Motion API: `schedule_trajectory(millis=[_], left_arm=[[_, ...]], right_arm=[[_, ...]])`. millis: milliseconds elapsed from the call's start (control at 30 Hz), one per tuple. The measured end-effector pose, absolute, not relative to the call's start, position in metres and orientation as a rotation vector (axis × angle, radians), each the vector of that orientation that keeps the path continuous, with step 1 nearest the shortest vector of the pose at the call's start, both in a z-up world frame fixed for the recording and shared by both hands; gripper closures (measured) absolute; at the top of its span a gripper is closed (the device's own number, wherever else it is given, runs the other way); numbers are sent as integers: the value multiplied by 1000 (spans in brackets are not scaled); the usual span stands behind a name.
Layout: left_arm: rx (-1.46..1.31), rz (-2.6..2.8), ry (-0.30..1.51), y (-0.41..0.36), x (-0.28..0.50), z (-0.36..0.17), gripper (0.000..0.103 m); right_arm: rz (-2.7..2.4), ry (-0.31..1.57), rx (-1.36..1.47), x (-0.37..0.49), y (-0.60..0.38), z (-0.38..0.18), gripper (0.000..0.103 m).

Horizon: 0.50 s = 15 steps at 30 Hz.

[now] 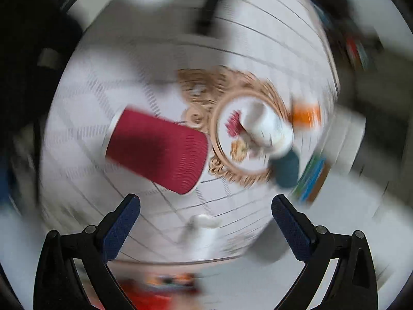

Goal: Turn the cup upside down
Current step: 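Bring the red cup toward the right gripper and grasp it with the right gripper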

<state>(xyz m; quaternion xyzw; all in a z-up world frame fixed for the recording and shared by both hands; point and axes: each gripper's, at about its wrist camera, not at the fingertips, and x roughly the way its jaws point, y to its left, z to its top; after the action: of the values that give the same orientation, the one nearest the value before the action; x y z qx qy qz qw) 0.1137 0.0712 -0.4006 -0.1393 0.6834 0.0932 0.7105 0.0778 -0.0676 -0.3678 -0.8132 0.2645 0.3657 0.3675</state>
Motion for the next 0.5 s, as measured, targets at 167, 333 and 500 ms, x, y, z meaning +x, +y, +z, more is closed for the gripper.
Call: schedule_trajectory(millis=[167,333,500], left_arm=[[-305,214,1524,69,113,-408,2],[-305,217,1537,61,113,-421,2],[-316,224,1544,62,113,-433,2]], right_arm=[[1133,334,-2461,56,-93,-392,0],[1256,43,-2653,49,-108,-410,0],[1373,-160,-2753,47,-118,-423,0]])
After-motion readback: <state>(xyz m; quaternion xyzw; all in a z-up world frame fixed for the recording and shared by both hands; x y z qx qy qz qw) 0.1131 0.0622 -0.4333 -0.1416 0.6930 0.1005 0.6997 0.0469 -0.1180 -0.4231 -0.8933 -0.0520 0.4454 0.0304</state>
